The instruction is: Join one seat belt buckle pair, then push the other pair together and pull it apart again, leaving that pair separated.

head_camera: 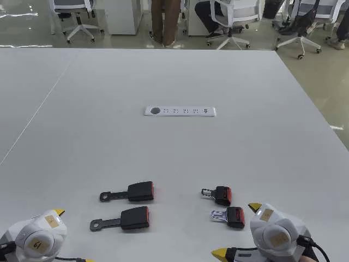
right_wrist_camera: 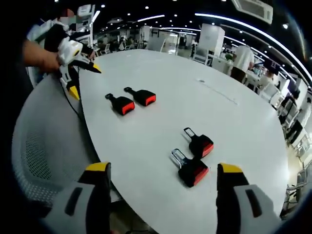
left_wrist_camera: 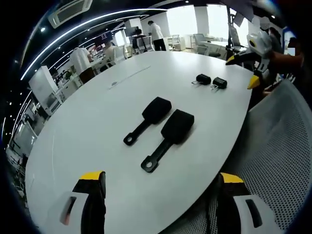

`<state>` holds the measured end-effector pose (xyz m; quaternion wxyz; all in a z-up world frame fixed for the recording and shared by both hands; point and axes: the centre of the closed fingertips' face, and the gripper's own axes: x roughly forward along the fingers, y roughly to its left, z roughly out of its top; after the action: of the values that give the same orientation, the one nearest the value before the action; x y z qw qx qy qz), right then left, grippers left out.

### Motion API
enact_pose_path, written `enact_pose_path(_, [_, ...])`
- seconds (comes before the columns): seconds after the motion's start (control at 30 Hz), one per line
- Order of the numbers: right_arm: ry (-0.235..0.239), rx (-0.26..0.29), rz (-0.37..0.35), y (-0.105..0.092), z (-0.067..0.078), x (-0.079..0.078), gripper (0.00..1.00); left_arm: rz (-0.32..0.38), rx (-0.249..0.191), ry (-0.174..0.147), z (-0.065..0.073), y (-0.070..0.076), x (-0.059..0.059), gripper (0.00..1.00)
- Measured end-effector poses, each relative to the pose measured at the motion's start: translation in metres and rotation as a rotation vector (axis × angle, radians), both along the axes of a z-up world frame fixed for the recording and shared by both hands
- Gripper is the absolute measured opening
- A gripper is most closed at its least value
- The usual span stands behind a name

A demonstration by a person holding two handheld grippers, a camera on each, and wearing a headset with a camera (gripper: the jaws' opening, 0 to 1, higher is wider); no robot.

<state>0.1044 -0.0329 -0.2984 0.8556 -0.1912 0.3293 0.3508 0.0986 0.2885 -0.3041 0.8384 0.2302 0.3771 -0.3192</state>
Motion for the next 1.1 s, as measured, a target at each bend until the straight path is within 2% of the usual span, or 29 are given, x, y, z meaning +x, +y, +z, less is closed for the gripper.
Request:
enact_pose_path(0.2, [-0.002,0.004,-0.008,-0.001,0.0008,-0.0012,0.93,0.002,-0.002,-0.003,-0.0011,0.0005,0.0016,0.95])
enact_pose_path(0.47, [-0.008,0.009,-0.018,-0.0031,0.0023,-0.0005,0.95,0.012,-0.003,-0.028,-0.0003,0.0018,0.005,0.95])
enact_pose_path(1.1, [-0.02,0.005,-0.034,-0.0069,0.0065,0.0044,0.94,0.007,-0.01,-0.02,-0.003,0.0007,0.0058,0.95])
